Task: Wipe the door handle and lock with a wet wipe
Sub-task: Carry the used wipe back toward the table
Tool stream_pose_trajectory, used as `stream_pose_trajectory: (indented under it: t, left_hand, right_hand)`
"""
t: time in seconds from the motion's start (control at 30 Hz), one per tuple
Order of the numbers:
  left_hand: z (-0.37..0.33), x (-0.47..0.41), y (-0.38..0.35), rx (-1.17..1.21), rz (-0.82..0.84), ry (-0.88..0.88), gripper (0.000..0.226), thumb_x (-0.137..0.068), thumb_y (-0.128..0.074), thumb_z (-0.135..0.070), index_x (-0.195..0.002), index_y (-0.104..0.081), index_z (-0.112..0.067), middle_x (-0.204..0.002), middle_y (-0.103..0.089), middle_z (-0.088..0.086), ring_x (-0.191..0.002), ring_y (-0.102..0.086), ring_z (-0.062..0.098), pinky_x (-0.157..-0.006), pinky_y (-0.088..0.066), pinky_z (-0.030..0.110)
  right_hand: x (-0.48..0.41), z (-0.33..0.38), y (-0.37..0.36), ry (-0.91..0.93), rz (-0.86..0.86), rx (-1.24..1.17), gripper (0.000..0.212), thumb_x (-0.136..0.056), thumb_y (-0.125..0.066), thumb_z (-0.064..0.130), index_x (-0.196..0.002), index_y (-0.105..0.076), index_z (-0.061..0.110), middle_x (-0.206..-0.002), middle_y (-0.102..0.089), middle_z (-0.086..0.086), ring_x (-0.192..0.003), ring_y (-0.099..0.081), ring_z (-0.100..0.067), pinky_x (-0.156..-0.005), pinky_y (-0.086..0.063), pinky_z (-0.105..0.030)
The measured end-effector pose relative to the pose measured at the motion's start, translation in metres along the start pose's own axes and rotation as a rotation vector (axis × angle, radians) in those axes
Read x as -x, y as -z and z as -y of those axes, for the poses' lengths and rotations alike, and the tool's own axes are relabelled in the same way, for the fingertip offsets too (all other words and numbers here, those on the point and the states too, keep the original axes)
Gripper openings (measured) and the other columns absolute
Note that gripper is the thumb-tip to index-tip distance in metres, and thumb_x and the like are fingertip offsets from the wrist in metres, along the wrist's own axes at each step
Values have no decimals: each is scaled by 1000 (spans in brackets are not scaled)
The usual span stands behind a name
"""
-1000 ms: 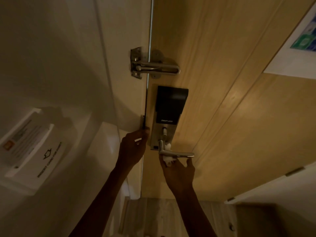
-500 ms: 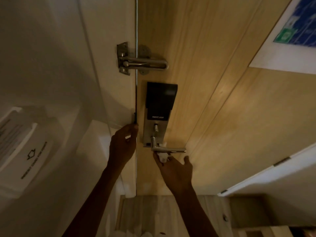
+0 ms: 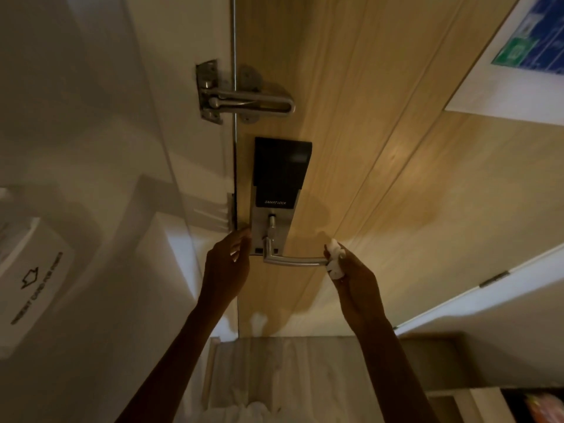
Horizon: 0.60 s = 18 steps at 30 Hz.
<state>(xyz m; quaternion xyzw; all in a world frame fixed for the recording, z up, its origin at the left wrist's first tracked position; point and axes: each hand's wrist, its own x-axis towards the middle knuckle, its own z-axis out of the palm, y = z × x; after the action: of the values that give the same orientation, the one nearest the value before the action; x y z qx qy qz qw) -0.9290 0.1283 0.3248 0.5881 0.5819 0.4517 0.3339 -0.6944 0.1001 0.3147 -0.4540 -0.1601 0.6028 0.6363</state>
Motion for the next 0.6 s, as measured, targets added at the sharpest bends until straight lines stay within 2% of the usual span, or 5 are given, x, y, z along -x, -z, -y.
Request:
stream_pose_trajectory:
  t: [0.13, 0.3, 0.43, 0.53, 0.6]
  left_hand:
    - [3, 7, -3, 0, -1, 15, 32, -98, -48, -22, -125, -62, -10, -124, -67, 6, -114, -60, 13, -78, -41, -6]
    - [8, 31, -15, 4, -9, 30, 29, -97, -53, -21, -121, -63, -10, -116, -70, 4, -109, -64, 12, -80, -44, -3]
    - [-6, 53, -39, 52, -99, 54, 20, -93, -59, -15, -112, -64, -16, -113, -69, 3, -98, -63, 2, -80, -55, 21]
    - [-16, 65, -62, 71, -163, 83, 25, -91, -62, -17, -116, -61, -18, -120, -64, 9, -106, -64, 18, -90, -57, 46]
    - [-26, 72, -80, -5, -200, 48, 39, -93, -59, -24, -130, -52, -13, -132, -56, 14, -119, -57, 28, -97, -52, 52]
  right_hand:
    - [0, 11, 22, -9, -20, 49, 39, -97, -49, 18, -133, -53, 4, -136, -56, -18, -121, -56, -24, -105, -42, -37]
    - [16, 16, 58, -21, -91, 28, 39, -97, -50, 22, -133, -53, 8, -130, -63, -11, -119, -61, -26, -103, -45, -41]
    - [28, 36, 93, -1, -171, -105, 36, -97, -50, 17, -129, -55, 2, -128, -63, -14, -114, -61, -26, -87, -56, -29]
    - [42, 54, 126, 21, -216, -181, 36, -96, -50, 14, -129, -54, -2, -121, -62, -18, -102, -63, -22, -81, -57, -23]
    - [53, 68, 153, 45, -251, -227, 32, -95, -51, 12, -124, -59, -1, -121, -63, -19, -100, -64, -21, -81, -57, -23]
